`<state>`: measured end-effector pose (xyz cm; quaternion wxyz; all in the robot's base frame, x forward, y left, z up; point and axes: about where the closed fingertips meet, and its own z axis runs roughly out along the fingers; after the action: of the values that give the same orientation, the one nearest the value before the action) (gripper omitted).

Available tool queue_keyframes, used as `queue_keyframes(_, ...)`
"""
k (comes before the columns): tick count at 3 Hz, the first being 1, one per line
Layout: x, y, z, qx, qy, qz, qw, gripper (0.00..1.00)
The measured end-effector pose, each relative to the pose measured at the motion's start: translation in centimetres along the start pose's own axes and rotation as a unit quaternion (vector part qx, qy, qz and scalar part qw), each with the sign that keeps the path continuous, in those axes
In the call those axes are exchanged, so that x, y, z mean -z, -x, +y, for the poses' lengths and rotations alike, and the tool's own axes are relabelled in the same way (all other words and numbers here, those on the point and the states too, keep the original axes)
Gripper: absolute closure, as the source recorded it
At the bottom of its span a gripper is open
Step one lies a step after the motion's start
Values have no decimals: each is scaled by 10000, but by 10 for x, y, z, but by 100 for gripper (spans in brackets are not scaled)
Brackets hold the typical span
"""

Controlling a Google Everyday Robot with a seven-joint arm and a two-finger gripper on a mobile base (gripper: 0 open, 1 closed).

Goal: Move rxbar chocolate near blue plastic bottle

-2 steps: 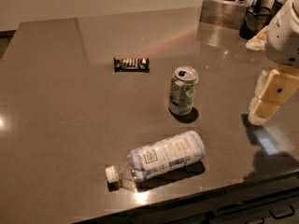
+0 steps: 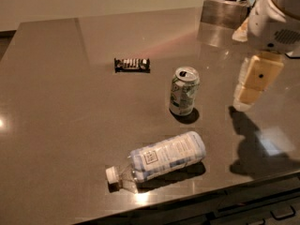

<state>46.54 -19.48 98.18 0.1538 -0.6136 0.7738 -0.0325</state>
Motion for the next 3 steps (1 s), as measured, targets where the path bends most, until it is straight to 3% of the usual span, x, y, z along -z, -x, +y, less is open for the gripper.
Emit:
queue_keyframes(2, -25, 77, -53, 321, 125, -290, 9990, 0)
queue_keyframes(3, -43, 112, -76, 336, 248, -496, 9979, 0)
